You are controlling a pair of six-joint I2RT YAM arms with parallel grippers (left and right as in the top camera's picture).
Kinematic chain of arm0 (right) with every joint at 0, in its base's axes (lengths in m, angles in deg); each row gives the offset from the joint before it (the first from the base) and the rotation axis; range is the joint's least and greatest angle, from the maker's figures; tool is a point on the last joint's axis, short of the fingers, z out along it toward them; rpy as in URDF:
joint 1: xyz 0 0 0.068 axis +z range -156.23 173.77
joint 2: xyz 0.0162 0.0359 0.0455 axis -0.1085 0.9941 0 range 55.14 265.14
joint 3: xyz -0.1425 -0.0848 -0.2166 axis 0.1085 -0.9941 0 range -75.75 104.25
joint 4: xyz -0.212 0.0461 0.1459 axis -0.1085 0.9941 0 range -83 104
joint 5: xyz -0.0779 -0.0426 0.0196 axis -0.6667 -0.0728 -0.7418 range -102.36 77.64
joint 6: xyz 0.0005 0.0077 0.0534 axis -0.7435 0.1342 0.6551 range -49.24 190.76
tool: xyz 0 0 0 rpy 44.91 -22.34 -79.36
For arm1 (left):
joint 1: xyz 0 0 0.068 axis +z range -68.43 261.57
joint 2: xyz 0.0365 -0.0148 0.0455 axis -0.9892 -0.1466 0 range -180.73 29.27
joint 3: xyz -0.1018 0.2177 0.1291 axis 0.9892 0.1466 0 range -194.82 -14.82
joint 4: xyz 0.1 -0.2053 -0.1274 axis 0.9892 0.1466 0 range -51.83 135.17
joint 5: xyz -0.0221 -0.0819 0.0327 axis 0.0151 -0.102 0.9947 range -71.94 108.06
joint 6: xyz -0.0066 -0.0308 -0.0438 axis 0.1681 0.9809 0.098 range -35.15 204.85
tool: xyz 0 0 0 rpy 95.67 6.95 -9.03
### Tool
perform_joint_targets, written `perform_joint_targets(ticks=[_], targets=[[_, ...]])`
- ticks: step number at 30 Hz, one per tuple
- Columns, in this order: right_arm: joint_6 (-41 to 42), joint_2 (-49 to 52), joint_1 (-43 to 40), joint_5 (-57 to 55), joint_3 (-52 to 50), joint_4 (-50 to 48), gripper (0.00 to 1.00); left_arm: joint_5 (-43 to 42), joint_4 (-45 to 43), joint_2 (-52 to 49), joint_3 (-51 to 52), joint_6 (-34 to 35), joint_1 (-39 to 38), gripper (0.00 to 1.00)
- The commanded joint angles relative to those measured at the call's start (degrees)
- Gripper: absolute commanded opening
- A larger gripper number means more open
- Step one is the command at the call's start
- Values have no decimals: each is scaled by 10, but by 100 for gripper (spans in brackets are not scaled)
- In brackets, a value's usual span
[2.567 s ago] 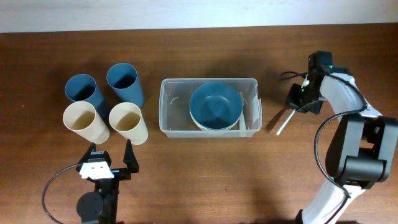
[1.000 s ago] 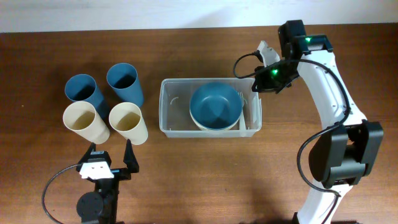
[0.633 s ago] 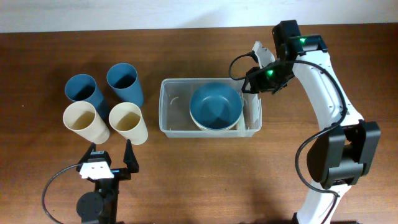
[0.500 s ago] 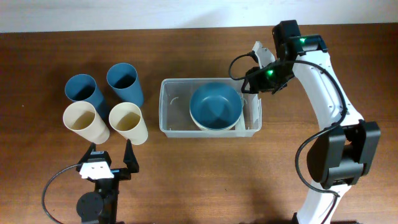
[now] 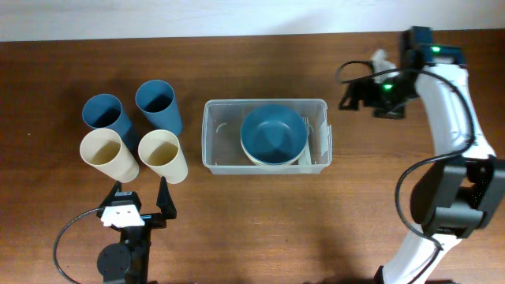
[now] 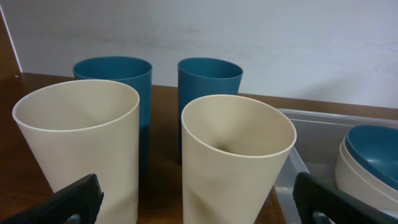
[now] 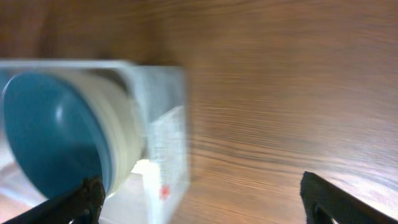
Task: Pack container
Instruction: 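Withdraw the right gripper to the right side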
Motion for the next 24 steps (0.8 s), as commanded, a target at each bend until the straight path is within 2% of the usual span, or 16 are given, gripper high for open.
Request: perform_joint_targets(ticks=[1,4,8,17,24], targets=[[82,-2,-33,-66,4,3,99,-4,4,5,1,-9,-2,100],[145,0,-46,-155,0,5,99,-4,4,5,1,-9,-2,100],[182,0,-48,-212,-17,-3,99,-4,4,5,1,-9,-2,100],[235,0,-56,-217,-122,-88,99,-4,4,5,1,-9,-2,100],[242,0,-75,-216,-143,-91,99,-4,4,5,1,-9,-2,100]])
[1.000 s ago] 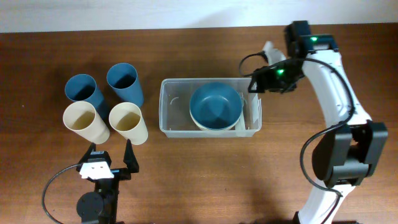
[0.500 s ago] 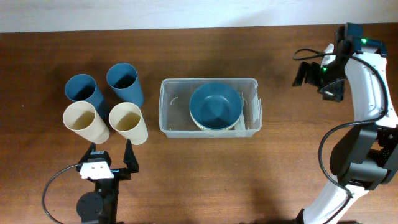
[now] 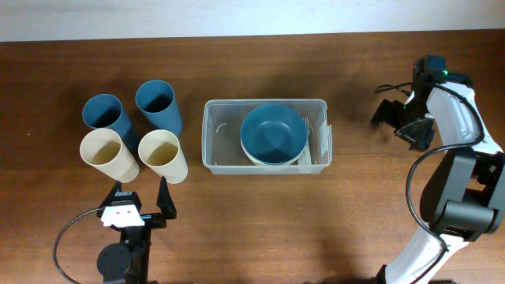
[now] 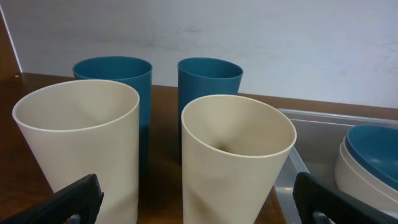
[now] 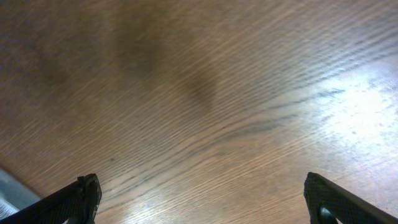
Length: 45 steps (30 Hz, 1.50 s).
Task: Pack container
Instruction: 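Withdraw the right gripper to the right side, then move the left gripper over the back-right blue cup and grasp its rim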
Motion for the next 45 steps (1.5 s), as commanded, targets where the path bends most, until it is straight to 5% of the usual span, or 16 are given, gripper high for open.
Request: perform_joint_targets(ticks=[1,10,24,34,42,45], targets=[[13,0,-13,-13,-3,0,99,-4,4,5,1,-9,-2,100],[12,0,-12,-13,-3,0,99,-85,-7,4,-44,-9,-2,100],[30,0,-33,-26,-3,0,99,-83,210,-76,-323,-13,-2,100],[43,0,-70,-17,-3,-4,99,-89,430,-362,-660,-14,-2,100],[43,0,-69,-17,-3,-4,99,-107,648,-614,-936,-137,-2,100],[43,0,-69,-17,-3,-4,99,-180,668,-679,-988,-136,-2,100]])
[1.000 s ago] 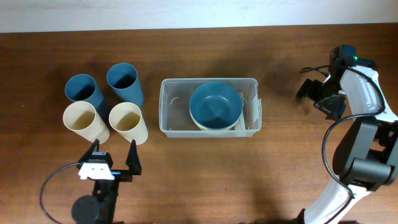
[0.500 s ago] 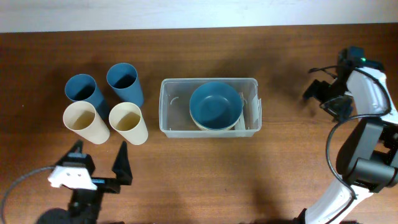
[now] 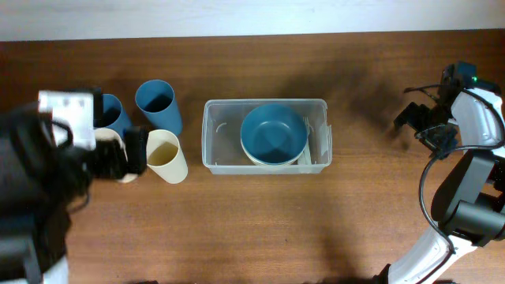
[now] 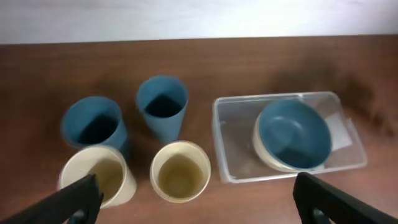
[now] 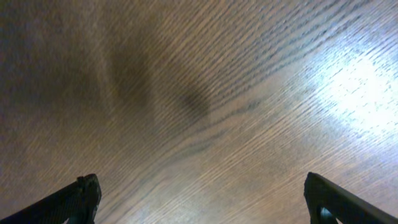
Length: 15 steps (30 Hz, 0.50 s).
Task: Pack container
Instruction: 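Move the left gripper over the back-right blue cup and grasp its rim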
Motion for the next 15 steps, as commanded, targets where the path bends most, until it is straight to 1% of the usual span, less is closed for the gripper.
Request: perform_joint_targets(ticks=[1,2,8,12,15], targets=[[7,0,2,-5,-2,0,99,-120,10,-64,-47,-37,-2,100],[7,0,2,-5,-2,0,99,-131,7,-76,-47,-37,-2,100],[7,0,2,-5,-2,0,99,-131,-18,-156,-47,-36,-3,100],[7,0,2,-5,-2,0,99,-129,-28,-220,-55,-13,-3,99],[7,0,2,-5,-2,0,99,-105,-32,-271,-73,-3,-11,98]])
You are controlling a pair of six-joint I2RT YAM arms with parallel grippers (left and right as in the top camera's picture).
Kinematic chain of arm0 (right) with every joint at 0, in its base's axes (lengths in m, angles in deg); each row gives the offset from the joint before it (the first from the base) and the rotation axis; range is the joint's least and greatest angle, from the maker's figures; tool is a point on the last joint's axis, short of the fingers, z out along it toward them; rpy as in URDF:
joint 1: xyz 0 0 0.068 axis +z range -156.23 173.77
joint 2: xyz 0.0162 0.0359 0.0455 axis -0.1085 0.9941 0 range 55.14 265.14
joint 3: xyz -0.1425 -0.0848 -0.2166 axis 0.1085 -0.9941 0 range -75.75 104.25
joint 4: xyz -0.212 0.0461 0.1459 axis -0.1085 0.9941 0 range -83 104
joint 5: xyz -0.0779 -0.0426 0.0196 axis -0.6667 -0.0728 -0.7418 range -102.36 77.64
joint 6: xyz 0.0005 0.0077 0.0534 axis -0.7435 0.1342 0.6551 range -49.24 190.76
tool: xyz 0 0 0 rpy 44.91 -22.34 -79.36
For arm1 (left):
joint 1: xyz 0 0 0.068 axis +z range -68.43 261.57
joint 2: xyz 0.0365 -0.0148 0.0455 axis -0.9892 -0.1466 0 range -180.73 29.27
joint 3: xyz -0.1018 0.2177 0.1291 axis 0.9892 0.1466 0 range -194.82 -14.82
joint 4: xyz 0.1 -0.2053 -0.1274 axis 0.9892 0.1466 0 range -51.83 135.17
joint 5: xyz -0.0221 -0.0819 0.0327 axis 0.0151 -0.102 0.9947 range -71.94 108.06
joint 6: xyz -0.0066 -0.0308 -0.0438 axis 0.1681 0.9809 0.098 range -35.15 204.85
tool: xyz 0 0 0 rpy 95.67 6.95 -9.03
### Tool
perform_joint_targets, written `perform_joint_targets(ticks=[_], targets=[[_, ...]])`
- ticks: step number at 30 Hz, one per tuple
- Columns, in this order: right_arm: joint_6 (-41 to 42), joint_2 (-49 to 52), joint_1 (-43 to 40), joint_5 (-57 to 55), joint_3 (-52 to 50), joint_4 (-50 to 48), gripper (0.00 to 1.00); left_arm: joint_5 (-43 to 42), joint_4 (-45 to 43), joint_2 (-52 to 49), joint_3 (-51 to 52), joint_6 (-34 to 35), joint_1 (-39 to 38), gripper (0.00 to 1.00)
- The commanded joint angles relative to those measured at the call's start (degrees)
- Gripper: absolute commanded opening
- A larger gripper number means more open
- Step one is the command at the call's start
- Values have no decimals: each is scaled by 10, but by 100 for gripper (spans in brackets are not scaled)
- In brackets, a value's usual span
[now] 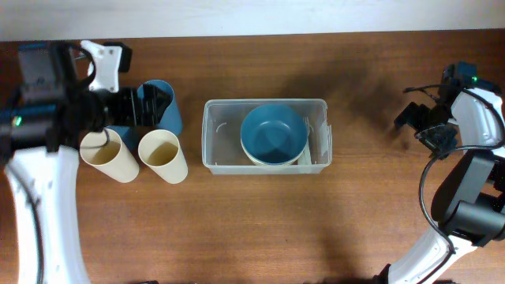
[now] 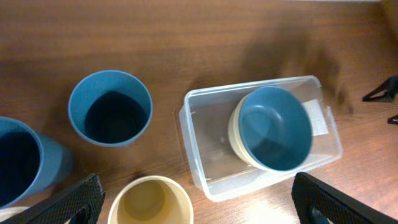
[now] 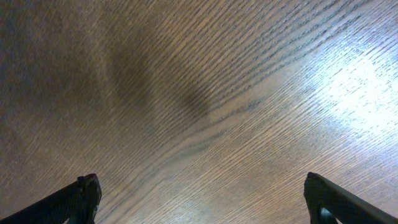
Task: Pack container
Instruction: 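Move the left gripper over the back-right blue cup and grasp its rim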
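A clear plastic container (image 1: pixel 211 142) stands mid-table and holds a blue bowl (image 1: pixel 274 134) nested in a cream bowl. To its left stand two blue cups, one of them (image 1: pixel 163 103) partly under my arm, and two cream cups (image 1: pixel 162 155). My left gripper (image 1: pixel 140 109) hovers open above the blue cups. The left wrist view looks down on a blue cup (image 2: pixel 110 107), a cream cup (image 2: pixel 149 202) and the container (image 2: pixel 199 146), with my left gripper (image 2: pixel 199 208) empty. My right gripper (image 1: pixel 417 126) is open and empty over bare wood at the far right (image 3: pixel 202 205).
The wooden table (image 1: pixel 260 221) runs back to a pale wall. My left arm (image 1: pixel 35 181) reaches in along the left side. My right arm (image 1: pixel 465 166) stands at the right edge. A white label (image 1: pixel 326 138) sits inside the container's right end.
My left gripper has moved from above the cream cups towards the back, over the blue cups, and its camera now looks from closer. The right arm has not moved.
First my left gripper rested low at the table's front behind the cream cups, while the right one was near the container's right end. The right gripper then stood further right, at the table's edge. Later the left gripper was high over the cups, now over the blue ones.
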Motion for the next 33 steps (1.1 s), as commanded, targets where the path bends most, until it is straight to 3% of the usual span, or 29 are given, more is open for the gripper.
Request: perform_joint_targets(ticks=[1,6,13,24,29,33], targets=[[7,0,2,-5,-2,0,99,22,-6,-61,-34,16,-14,98],[7,0,2,-5,-2,0,99,93,-15,-106,-69,16,-56,98],[7,0,2,-5,-2,0,99,293,-24,-123,-71,21,-159,99],[7,0,2,-5,-2,0,99,299,7,-181,-71,25,-159,96],[7,0,2,-5,-2,0,99,299,7,-191,-71,24,-159,84],[7,0,2,-5,-2,0,99,302,12,-199,-70,24,-159,81]])
